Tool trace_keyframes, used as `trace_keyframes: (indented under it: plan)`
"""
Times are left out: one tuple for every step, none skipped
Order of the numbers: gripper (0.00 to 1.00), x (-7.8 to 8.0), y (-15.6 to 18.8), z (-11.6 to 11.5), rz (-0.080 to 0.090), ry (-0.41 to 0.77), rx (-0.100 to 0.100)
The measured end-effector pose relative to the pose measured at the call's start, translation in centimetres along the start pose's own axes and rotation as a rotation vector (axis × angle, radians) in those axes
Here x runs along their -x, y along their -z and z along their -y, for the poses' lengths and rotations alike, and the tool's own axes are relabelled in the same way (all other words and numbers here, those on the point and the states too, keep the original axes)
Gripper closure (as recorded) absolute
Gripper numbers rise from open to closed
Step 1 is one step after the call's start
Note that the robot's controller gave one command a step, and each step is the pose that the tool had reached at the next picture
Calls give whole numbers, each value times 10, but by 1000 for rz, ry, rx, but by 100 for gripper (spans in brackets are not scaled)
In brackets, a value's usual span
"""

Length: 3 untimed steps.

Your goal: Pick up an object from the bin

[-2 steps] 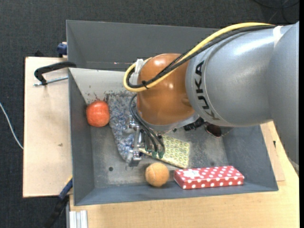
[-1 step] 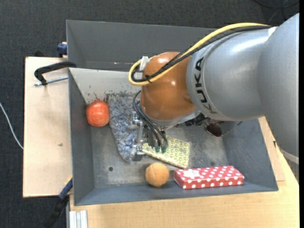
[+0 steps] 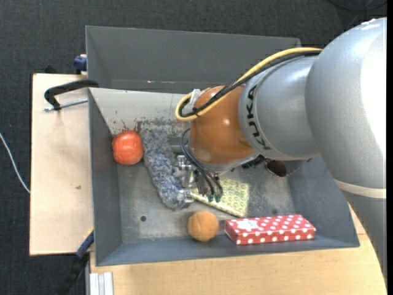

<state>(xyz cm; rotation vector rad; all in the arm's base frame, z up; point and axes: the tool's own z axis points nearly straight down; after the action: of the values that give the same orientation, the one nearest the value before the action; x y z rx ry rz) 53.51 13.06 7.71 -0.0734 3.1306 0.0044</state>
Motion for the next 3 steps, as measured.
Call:
trace_keyframes:
  plan:
    - [100,0,0,0,0,0,0]
    - [100,0,1,0,-1,0,0]
    - [100,17,36,-5,-5,73,-2]
